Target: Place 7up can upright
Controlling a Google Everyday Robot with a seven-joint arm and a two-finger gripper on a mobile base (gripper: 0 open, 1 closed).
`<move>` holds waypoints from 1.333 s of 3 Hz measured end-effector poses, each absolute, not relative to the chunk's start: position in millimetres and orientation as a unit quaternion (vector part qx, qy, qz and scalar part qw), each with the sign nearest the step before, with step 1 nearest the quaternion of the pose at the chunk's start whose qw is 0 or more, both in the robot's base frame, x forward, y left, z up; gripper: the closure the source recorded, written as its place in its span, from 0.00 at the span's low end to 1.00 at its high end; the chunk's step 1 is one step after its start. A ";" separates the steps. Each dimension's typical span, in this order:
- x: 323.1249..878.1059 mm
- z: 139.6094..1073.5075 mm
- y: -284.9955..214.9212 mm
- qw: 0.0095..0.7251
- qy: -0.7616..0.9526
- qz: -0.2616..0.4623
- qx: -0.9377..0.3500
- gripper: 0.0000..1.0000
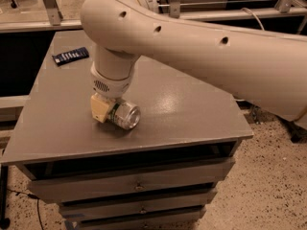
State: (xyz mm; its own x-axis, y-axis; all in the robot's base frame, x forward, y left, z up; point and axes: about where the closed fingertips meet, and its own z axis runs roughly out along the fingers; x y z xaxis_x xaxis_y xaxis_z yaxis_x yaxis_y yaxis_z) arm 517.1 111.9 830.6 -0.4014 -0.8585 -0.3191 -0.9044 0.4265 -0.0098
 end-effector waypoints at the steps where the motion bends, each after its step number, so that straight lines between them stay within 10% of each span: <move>1: 538.5 857.9 111.0 0.179 0.820 0.100 -0.534 0.88; 4: 596.1 946.7 84.9 0.369 0.687 0.331 -0.531 1.00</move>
Offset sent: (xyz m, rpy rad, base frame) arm 0.0967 -0.0205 0.1392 0.4409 -0.2325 0.3097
